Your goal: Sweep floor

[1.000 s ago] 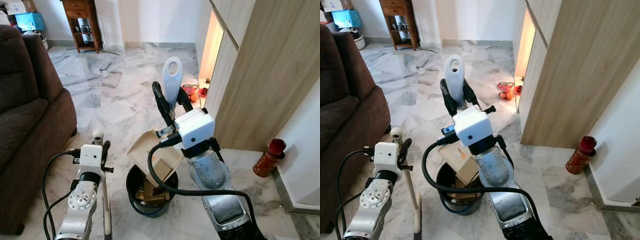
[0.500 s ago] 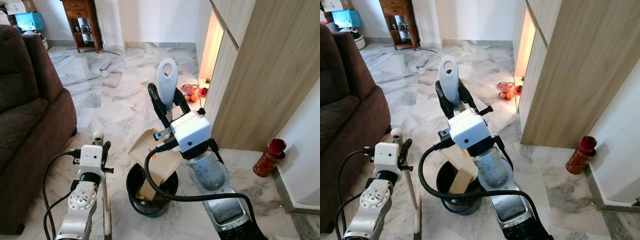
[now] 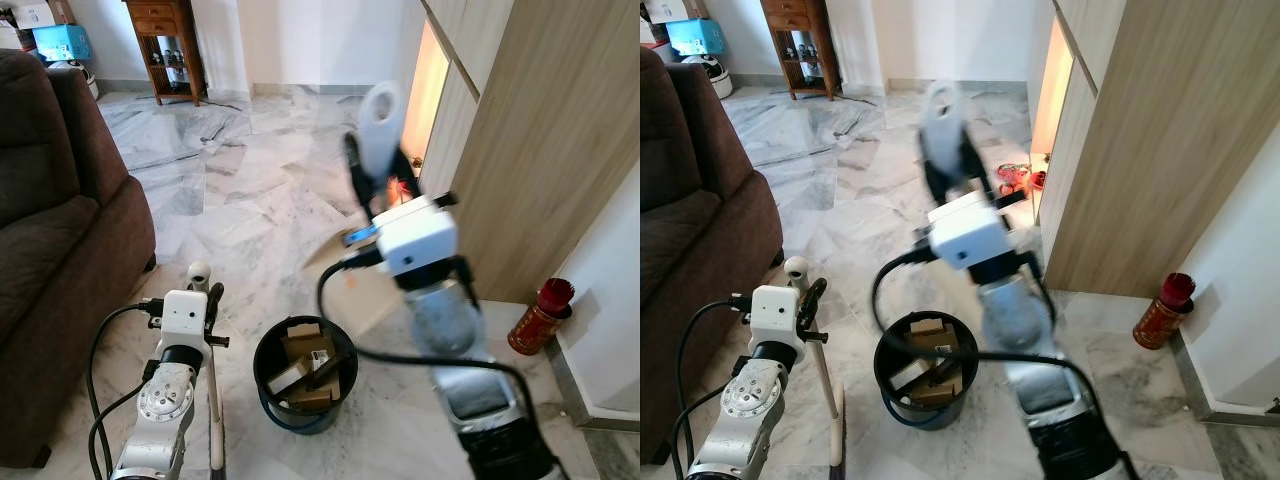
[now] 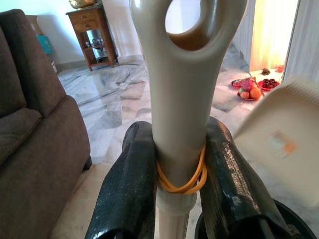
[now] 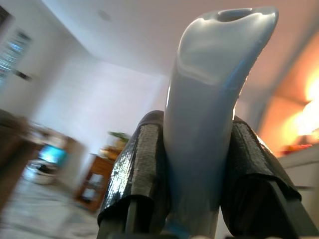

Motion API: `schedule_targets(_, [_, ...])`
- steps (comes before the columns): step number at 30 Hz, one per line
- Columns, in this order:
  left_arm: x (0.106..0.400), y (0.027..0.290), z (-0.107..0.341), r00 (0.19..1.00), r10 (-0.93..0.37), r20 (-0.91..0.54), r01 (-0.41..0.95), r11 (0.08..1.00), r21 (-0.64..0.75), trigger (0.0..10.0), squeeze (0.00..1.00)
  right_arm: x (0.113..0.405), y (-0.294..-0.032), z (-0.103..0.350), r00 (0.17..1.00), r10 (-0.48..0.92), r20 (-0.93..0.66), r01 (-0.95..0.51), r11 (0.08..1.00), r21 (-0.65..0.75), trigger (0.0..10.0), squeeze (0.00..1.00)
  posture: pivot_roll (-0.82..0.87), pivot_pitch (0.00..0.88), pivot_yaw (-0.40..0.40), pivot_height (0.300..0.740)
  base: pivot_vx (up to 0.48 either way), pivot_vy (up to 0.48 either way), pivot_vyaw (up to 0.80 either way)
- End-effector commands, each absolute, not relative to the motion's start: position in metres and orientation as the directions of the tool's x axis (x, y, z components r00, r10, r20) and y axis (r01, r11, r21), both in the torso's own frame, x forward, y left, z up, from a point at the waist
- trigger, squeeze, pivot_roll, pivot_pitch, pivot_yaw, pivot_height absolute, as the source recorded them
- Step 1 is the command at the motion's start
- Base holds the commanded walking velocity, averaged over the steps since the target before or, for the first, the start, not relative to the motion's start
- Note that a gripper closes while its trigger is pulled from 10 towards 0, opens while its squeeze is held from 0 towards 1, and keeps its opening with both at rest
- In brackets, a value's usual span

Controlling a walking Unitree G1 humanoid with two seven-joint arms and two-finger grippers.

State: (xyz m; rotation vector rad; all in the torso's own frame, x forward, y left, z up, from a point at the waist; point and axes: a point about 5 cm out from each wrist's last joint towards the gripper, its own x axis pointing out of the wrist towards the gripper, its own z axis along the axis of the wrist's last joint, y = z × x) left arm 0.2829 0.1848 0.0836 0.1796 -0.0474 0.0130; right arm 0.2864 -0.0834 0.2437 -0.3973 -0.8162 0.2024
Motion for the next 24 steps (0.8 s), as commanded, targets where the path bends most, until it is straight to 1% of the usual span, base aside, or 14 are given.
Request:
schedule_targets(1, [0.287,0.185,0.093,0.996,0.002,0.095,-0.019,0.983,0.180,10.0,0.00,0.288,-0.095,0.253,0.643,0.287,0.710,0.059,0.906,-0.420,10.0,0.00,0.16,0.000,0.024,0.740,0.000,0.000,0.00])
schedule_targets(2, [0.287,0.185,0.093,0.996,0.002,0.094,-0.019,0.983,0.180,10.0,0.00,0.291,-0.102,0.250,0.657,0.266,0.705,0.096,0.898,-0.429,10.0,0.00,0.16,0.000,0.024,0.740,0.000,0.000,0.00])
schedule_targets(3, [0.287,0.185,0.093,0.996,0.002,0.094,-0.019,0.983,0.180,10.0,0.00,0.291,-0.102,0.250,0.657,0.266,0.705,0.096,0.898,-0.429,10.0,0.00,0.16,0.000,0.024,0.740,0.000,0.000,0.00])
schedule_targets(4, [0.286,0.185,0.093,0.996,0.003,0.094,-0.020,0.983,0.180,10.0,0.00,0.294,-0.108,0.247,0.671,0.249,0.699,0.128,0.889,-0.440,10.0,0.00,0.16,0.000,0.022,0.740,0.000,0.000,0.00])
schedule_targets(6, [0.286,0.185,0.093,0.996,0.004,0.093,-0.021,0.983,0.180,10.0,0.00,0.298,-0.118,0.242,0.694,0.196,0.693,0.169,0.891,-0.421,10.0,0.00,0.16,0.000,0.022,0.740,0.000,0.000,0.00])
schedule_targets(7, [0.286,0.186,0.092,0.996,0.008,0.091,-0.024,0.983,0.181,10.0,0.00,0.303,-0.134,0.231,0.738,0.083,0.670,0.210,0.915,-0.345,10.0,0.00,0.16,0.000,0.023,0.740,0.000,0.000,0.00])
schedule_targets(9, [0.285,0.186,0.092,0.996,0.010,0.091,-0.026,0.983,0.183,10.0,0.00,0.306,-0.150,0.216,0.777,-0.019,0.630,0.276,0.909,-0.313,10.0,0.00,0.16,0.000,0.023,0.740,0.000,0.000,0.00])
schedule_targets(13, [0.284,0.191,0.093,0.995,0.020,0.093,-0.037,0.981,0.188,10.0,0.00,0.306,-0.164,0.188,0.822,-0.065,0.566,0.302,0.892,-0.337,10.0,0.00,0.16,0.000,0.025,0.740,0.000,0.000,0.00])
schedule_targets(20, [0.281,0.195,0.093,0.996,0.027,0.090,-0.044,0.980,0.194,10.0,0.00,0.304,-0.177,0.161,0.855,-0.101,0.509,0.336,0.855,-0.395,10.0,0.00,0.17,0.000,0.031,0.740,0.000,0.000,0.00])
schedule_targets(24, [0.279,0.195,0.092,0.996,0.025,0.088,-0.042,0.980,0.195,10.0,0.00,0.302,-0.186,0.139,0.884,-0.137,0.447,0.337,0.849,-0.406,10.0,0.00,0.16,0.000,0.034,0.740,0.000,0.000,0.00])
